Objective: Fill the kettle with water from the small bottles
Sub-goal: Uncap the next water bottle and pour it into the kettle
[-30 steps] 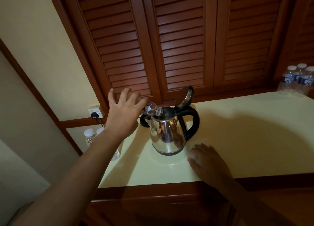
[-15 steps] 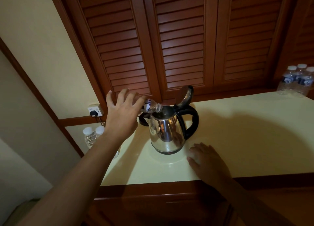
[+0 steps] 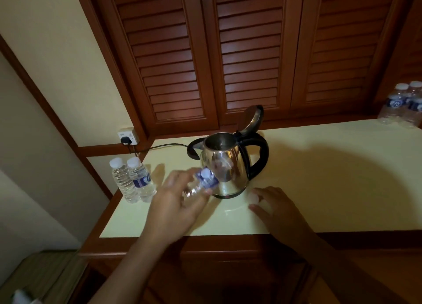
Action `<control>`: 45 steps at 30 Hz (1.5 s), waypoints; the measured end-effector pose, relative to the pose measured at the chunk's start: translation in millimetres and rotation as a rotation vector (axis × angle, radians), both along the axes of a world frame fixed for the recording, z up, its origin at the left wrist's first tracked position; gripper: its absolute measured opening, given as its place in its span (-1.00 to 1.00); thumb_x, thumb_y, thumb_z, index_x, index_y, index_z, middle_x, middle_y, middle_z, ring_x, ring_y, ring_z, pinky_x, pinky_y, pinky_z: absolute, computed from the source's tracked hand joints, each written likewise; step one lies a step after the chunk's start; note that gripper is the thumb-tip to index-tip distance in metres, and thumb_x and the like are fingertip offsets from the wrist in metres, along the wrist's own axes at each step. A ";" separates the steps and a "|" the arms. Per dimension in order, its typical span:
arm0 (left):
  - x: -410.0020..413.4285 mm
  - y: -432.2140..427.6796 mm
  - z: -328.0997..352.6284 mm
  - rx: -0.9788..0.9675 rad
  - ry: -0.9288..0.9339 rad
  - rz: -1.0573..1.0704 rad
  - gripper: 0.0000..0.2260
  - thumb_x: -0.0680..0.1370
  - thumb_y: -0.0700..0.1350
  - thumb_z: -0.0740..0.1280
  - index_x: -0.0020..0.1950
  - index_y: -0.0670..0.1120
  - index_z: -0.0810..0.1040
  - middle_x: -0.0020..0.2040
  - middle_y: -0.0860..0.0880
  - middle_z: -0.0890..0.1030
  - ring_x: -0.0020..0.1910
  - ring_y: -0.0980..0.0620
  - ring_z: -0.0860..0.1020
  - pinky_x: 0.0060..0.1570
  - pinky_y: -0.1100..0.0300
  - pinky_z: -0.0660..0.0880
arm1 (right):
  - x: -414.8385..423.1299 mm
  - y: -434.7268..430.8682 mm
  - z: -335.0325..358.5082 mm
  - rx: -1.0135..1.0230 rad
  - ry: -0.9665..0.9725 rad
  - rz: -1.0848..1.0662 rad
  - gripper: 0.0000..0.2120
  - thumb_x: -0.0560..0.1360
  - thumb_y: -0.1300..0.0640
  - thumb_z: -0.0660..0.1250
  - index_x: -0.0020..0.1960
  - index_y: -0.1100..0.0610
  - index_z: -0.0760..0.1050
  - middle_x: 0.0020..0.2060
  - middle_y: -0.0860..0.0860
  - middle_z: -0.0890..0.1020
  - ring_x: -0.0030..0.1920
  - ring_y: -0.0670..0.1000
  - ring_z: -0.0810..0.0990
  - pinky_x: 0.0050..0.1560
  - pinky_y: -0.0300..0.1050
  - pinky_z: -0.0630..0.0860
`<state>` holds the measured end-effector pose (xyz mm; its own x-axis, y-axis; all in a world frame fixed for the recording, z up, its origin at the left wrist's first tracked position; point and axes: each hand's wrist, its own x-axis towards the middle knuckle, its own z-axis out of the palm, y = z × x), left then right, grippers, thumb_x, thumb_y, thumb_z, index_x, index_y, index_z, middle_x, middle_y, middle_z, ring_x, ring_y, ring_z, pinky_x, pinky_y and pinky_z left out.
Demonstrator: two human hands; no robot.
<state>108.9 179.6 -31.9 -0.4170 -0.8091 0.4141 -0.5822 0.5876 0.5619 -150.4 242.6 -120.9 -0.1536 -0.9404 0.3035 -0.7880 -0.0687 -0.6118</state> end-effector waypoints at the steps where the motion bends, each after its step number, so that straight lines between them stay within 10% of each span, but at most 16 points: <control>1: 3.1 7.2 -8.2 0.035 -0.023 -0.042 -0.48 0.50 0.32 0.32 0.44 0.21 0.52 0.14 0.25 0.52 0.02 0.23 0.56 -0.08 0.11 0.61 | 2.3 3.0 6.8 -0.011 -0.035 0.027 -0.59 0.54 -0.20 0.26 0.27 -0.01 0.52 -0.01 -0.19 0.52 0.04 -0.18 0.41 0.09 -0.21 0.36; 6: 9.1 21.4 -29.3 0.064 -0.162 -0.093 -0.48 0.43 0.32 0.33 0.37 0.23 0.55 0.09 0.26 0.54 -0.02 0.19 0.58 -0.03 0.11 0.59 | 9.3 18.0 34.3 0.065 -0.056 0.133 -0.66 0.51 -0.06 0.45 0.26 -0.07 0.53 0.05 -0.27 0.50 0.10 -0.24 0.46 0.07 -0.46 0.29; 11: 10.4 23.3 -24.8 0.149 -0.177 -0.148 -0.51 0.41 0.26 0.40 0.34 0.26 0.58 0.08 0.24 0.56 -0.06 0.17 0.61 -0.08 0.13 0.59 | 8.7 27.3 43.8 0.110 -0.172 0.136 -0.71 0.47 -0.09 0.47 0.19 -0.16 0.58 0.12 -0.21 0.62 0.11 -0.18 0.58 0.17 -0.09 0.52; 16: -0.2 24.9 -16.2 0.298 -0.061 -0.216 -0.60 0.37 0.21 0.41 0.21 0.24 0.67 0.05 0.22 0.61 -0.01 0.16 0.63 -0.11 0.35 0.51 | 2.2 40.8 55.3 0.054 -0.247 0.155 -0.72 0.50 0.00 0.46 0.20 -0.17 0.62 0.09 -0.26 0.66 0.12 -0.24 0.60 0.14 -0.37 0.45; 20: -20.4 27.8 -9.4 0.665 0.191 -0.336 -0.78 0.48 -0.01 0.48 0.11 0.14 0.75 -0.13 0.02 0.73 -0.29 0.10 0.63 -0.36 0.26 0.50 | -9.3 51.6 63.2 -0.016 -0.300 0.129 -0.71 0.52 -0.04 0.39 0.24 -0.12 0.63 0.10 -0.25 0.68 0.13 -0.28 0.60 0.17 -0.41 0.44; 28: -88.0 16.0 -17.6 1.250 0.492 -0.531 -0.38 0.37 0.00 0.51 0.17 -0.49 0.50 -0.17 -0.40 0.58 -0.49 -0.08 0.56 -0.58 0.24 0.38 | -48.0 83.8 80.8 -0.051 -0.463 0.091 -0.69 0.54 -0.06 0.30 0.28 -0.16 0.56 0.16 -0.30 0.65 0.23 -0.27 0.58 0.27 -0.32 0.48; 34: -155.2 7.0 -22.4 1.832 0.436 -0.855 -0.50 0.47 0.02 0.47 0.25 -0.30 0.53 -0.14 -0.28 0.61 -0.46 -0.09 0.64 -0.58 0.28 0.43 | -98.6 103.1 93.2 -0.071 -0.411 0.134 -0.67 0.57 -0.01 0.30 0.32 -0.14 0.55 0.25 -0.37 0.56 0.39 -0.29 0.42 0.32 -0.41 0.36; 37: -209.2 5.7 -21.9 2.095 0.396 -1.110 -0.52 0.60 0.03 0.30 0.29 -0.36 0.49 -0.11 -0.29 0.67 -0.35 -0.13 0.71 -0.49 0.21 0.59 | -146.1 101.5 100.2 -0.277 -0.035 0.016 -0.70 0.61 -0.06 0.27 0.20 0.06 0.65 0.12 -0.24 0.66 0.25 -0.19 0.58 0.11 -0.49 0.43; 42: -316.8 14.0 -12.0 1.997 0.211 -1.171 -0.48 0.61 0.09 0.20 0.24 -0.37 0.54 -0.24 -0.22 0.68 -0.48 -0.04 0.67 -0.63 0.27 0.49 | -244.0 89.2 117.7 -0.478 0.271 0.005 -0.54 0.67 0.07 0.12 -0.37 0.19 0.42 -0.48 0.01 0.43 -0.45 0.04 0.39 -0.31 -0.06 0.33; 45: -373.6 24.4 1.3 1.434 0.205 -0.892 -0.48 0.57 0.07 0.24 0.07 -0.43 0.57 -0.34 -0.21 0.61 -0.56 -0.08 0.57 -0.60 0.23 0.39 | -299.5 92.4 124.0 -0.292 0.132 -0.165 -0.44 0.64 -0.05 0.10 -0.45 0.22 0.36 -0.60 0.05 0.40 -0.55 0.08 0.41 -0.39 -0.04 0.33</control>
<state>-264.6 204.0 -30.5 -0.9514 -0.1149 -0.2857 -0.2325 -0.3402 0.9111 -449.9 335.0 3.1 -0.2376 -0.7768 0.5832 -0.8739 -0.0911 -0.4775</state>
